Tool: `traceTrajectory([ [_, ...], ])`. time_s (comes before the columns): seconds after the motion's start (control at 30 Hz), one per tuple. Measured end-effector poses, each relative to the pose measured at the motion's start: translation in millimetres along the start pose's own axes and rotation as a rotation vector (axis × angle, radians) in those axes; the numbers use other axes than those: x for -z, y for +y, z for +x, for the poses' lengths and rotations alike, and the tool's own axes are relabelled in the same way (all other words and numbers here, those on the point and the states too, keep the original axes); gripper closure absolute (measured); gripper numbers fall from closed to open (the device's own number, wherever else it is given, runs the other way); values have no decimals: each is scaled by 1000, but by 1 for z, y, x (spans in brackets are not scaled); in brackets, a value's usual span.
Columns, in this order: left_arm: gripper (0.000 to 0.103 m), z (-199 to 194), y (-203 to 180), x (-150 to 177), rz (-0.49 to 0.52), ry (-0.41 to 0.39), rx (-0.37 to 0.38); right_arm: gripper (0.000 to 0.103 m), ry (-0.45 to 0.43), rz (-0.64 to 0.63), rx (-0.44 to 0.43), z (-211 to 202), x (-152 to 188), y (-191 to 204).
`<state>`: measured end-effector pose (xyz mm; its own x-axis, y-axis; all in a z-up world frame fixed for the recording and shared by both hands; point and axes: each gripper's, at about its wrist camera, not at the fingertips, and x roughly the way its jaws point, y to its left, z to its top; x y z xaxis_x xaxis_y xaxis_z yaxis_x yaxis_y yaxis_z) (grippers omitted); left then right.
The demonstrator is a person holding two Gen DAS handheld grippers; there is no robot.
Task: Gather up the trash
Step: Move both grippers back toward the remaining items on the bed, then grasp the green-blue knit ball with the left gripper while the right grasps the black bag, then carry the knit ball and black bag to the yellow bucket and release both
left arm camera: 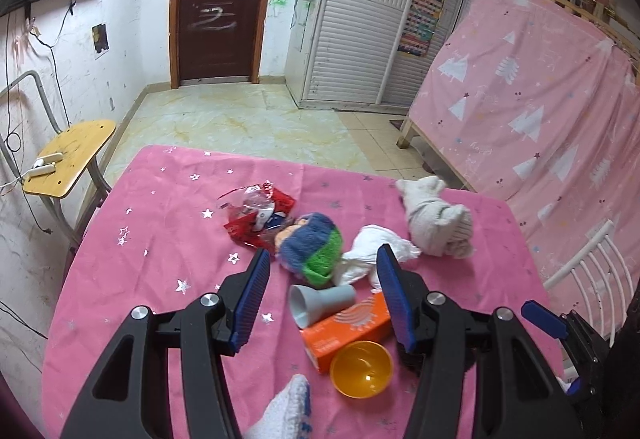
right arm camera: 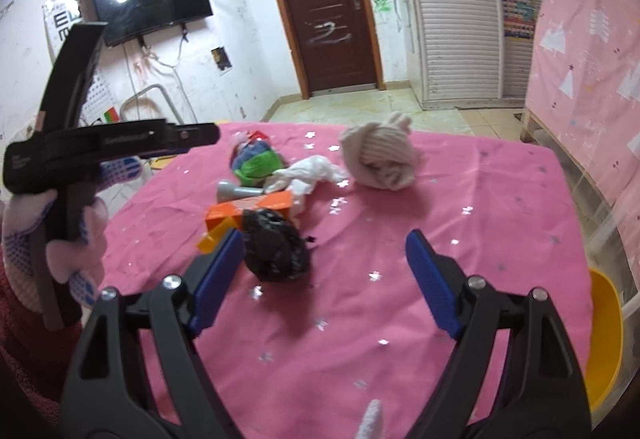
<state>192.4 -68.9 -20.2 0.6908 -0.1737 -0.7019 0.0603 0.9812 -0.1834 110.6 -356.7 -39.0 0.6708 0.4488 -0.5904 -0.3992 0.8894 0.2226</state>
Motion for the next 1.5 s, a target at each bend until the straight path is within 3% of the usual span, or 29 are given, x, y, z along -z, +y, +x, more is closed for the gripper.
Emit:
traceTrajectory([
  [0.3,55,31,6,-2,37,45,-15,23,67,-71,-45,25,-5,26],
  [0.7,55,67,-4,-7,86,109,13,24,120,-109,-59,42,-6,32],
  [0.83,57,76,-7,-9,95,129,14,35,135,-114,-62,47,-6,33],
  [1.03,77,84,-2,-9,77,150,16,45,149,-95,-85,51,-7,30],
  [1.23,91,86,2,-8,73,148,11,70,178,-109,-83,56,-6,33],
  [1.5,94,68,2,-11,57,108,30,76,157,-93,-64,53,-6,28],
])
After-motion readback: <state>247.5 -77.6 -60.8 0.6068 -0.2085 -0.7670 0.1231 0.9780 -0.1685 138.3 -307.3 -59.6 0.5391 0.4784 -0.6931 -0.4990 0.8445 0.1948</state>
